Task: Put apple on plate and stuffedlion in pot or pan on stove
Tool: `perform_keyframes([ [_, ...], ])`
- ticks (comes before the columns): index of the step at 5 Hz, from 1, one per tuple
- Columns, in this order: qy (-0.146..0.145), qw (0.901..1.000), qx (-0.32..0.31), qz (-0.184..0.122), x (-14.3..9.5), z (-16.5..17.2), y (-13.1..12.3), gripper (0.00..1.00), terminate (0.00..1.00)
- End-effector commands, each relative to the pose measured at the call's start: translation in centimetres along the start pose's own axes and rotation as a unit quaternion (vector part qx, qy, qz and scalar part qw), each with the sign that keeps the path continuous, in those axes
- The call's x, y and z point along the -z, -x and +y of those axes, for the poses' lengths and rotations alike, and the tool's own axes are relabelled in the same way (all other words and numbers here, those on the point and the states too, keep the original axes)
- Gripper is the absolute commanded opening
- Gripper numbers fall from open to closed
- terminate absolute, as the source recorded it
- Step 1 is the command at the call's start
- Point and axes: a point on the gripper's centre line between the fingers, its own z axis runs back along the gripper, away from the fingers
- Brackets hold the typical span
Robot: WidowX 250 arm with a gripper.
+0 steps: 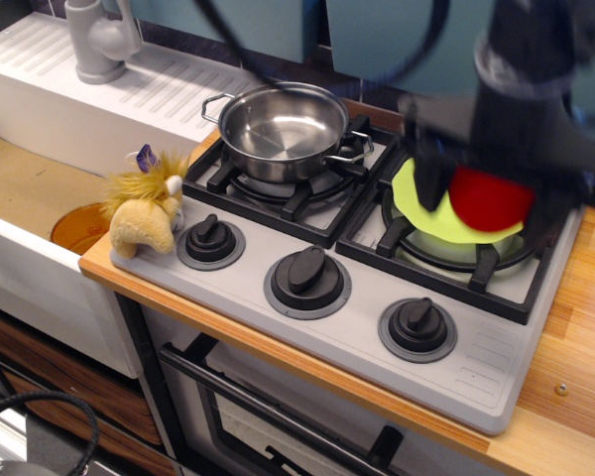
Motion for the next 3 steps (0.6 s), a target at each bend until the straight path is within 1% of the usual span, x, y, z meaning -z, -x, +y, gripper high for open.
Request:
perform_keyframes([
  [1,0.022,0.9982,0.031,-0.046,2.5,3.2,-6.6,0.00,0.00],
  [2,0.032,0.9973,0.037,-0.055,4.4,4.1,-7.9,0.00,0.00],
  [3,0.042,0.9968,0.032,-0.060,6.5,4.0,-7.8,0.00,0.00],
])
